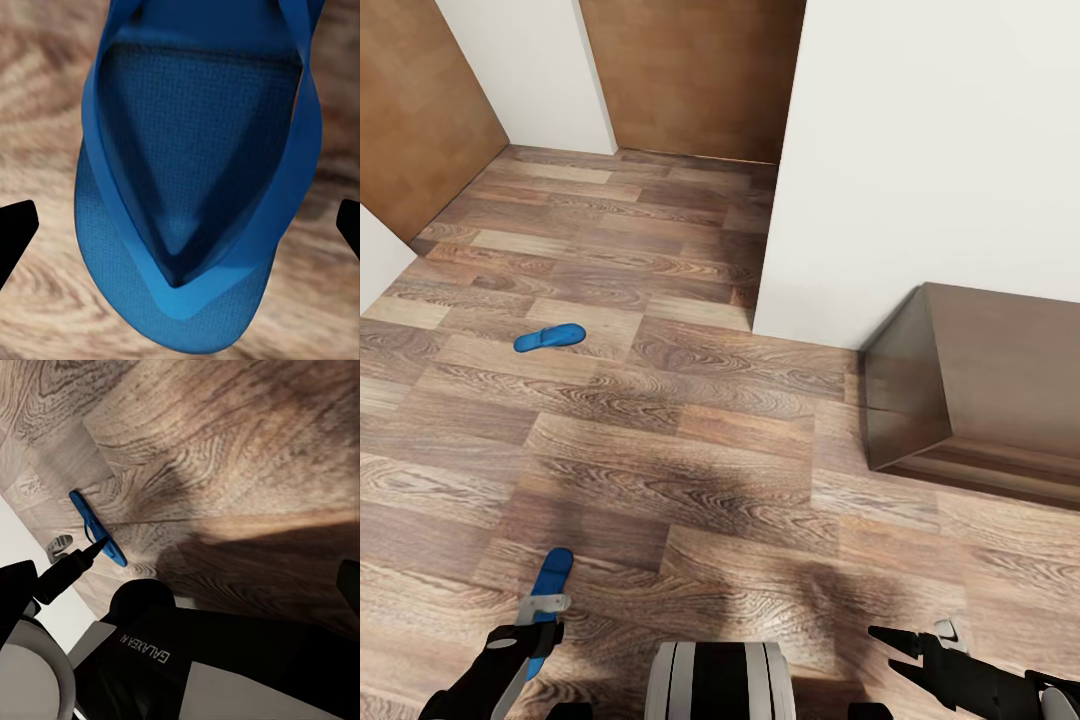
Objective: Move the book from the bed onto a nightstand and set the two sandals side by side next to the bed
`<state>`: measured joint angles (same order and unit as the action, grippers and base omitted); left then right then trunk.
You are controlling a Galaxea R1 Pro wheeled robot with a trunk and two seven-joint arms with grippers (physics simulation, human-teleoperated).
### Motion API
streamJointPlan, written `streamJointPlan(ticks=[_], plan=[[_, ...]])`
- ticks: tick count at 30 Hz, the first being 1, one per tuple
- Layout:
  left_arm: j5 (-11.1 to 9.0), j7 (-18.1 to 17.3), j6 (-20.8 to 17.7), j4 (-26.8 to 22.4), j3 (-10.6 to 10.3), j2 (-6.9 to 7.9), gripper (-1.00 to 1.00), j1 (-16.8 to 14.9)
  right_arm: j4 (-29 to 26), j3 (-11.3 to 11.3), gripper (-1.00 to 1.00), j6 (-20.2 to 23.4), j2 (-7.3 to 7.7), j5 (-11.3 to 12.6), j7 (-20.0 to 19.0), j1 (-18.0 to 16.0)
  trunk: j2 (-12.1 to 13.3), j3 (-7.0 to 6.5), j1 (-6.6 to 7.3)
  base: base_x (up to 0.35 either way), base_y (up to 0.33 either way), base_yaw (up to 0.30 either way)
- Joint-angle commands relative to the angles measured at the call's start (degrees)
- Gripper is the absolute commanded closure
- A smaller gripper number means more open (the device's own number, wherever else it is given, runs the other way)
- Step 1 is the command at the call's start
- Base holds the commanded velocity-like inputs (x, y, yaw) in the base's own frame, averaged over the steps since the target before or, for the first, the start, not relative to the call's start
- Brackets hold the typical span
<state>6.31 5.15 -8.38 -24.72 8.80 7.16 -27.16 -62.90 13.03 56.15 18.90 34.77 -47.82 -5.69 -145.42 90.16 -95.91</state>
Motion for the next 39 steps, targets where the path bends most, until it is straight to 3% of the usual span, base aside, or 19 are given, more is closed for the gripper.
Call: streamJointPlan(ticks=[1, 39], plan=[[0.6, -0.05, -0.32, -0.11, 0.26, -0.04, -1.0, 0.0, -0.01, 0.07, -1.0, 0.23, 0.0, -0.15, -0.26, -0.02, -0.01, 0.03, 0.01, 0.0, 0.0, 0.0], [0.55, -0.05, 0.74, -0.07, 0.34, -0.04, -1.0, 0.0, 0.03, 0.07, -1.0, 0.23, 0.0, -0.15, -0.26, -0.02, -0.01, 0.03, 0.01, 0.027, 0.0, 0.0]])
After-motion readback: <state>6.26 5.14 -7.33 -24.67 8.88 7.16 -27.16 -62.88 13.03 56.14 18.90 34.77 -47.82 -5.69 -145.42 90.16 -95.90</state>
